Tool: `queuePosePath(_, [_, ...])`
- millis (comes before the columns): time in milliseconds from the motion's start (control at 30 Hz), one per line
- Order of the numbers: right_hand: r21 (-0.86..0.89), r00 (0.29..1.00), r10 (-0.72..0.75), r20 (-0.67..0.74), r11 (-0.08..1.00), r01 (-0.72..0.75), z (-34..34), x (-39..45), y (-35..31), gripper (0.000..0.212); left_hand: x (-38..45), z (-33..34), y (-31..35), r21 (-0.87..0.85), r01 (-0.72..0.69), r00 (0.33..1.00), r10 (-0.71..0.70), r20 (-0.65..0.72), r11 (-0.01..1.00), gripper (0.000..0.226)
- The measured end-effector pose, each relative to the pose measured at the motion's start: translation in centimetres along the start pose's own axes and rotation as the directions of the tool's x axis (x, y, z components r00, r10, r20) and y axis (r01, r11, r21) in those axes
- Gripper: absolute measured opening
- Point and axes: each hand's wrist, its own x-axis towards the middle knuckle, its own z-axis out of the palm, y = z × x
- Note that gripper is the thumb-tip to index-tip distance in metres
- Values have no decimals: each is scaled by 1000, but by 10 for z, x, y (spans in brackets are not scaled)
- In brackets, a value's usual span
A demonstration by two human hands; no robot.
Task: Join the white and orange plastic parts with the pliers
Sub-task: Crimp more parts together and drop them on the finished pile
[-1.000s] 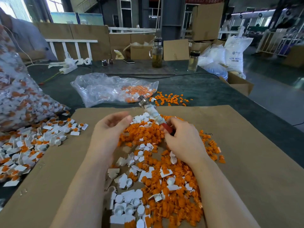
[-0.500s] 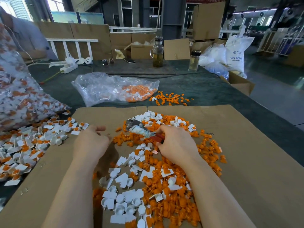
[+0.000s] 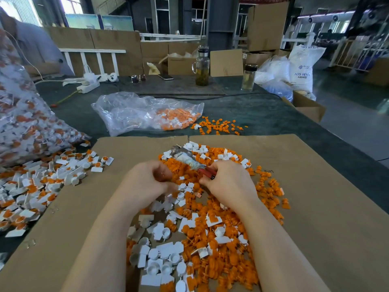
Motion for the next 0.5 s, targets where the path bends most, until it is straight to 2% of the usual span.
queuePosePath(67, [39, 999, 29, -33, 999, -28, -3, -1, 0, 37, -3, 3, 4, -23, -19, 991, 22, 135, 1000, 30])
queuePosePath(133, [92, 996, 54, -68, 995, -48, -5, -2, -1, 39, -3, 4, 5, 34, -52, 980, 45, 193, 998, 29])
queuePosePath(233, [190, 995, 78, -65, 980, -64, -7, -2, -3, 29, -2, 8, 6, 122, -100, 977, 75, 198, 987, 23])
queuePosePath(333, [313, 995, 92, -30, 947, -78, -8, -3, -6, 20, -2, 12, 9, 106, -91, 979, 70, 193, 990, 23])
queuePosePath(500, [566, 993, 118, 13, 818, -104, -11, -6, -10, 8, -2, 15, 11, 100, -45, 993, 33, 115, 994, 22])
